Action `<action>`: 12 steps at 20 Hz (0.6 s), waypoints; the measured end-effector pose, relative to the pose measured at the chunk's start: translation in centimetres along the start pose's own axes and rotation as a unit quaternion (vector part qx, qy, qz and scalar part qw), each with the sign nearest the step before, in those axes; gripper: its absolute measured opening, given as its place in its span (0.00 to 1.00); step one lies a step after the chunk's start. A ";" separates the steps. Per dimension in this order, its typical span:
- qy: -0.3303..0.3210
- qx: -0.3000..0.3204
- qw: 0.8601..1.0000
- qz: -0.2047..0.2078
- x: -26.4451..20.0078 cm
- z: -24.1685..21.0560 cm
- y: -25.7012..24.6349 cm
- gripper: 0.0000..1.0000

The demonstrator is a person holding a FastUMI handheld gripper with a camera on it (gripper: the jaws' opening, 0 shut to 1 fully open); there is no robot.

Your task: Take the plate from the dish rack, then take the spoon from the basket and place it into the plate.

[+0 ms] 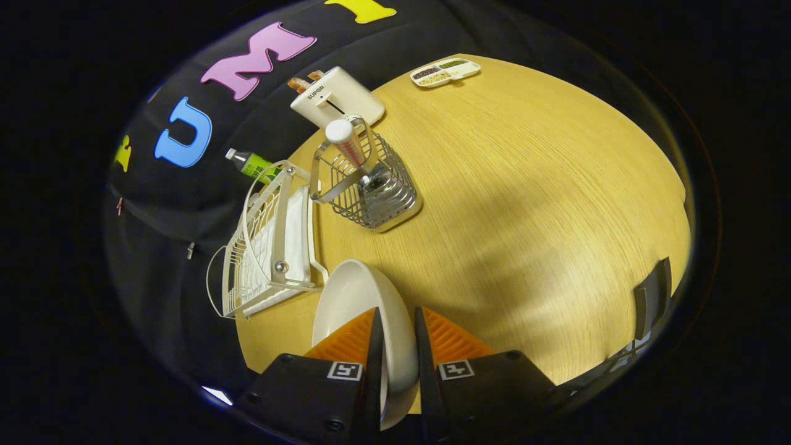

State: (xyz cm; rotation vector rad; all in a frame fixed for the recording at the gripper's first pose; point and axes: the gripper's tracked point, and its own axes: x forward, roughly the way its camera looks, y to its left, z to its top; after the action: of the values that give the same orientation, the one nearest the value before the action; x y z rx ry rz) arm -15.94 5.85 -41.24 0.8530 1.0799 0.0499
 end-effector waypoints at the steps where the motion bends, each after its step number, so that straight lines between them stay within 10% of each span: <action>1: 0.003 -0.004 1.000 -0.009 0.2 -0.1 -0.3 0.32; 12: -0.013 -0.079 0.991 -0.103 -1.8 2.5 -2.7 0.65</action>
State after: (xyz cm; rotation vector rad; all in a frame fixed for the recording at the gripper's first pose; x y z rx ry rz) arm -15.82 1.72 -41.09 0.5956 1.1189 -0.0469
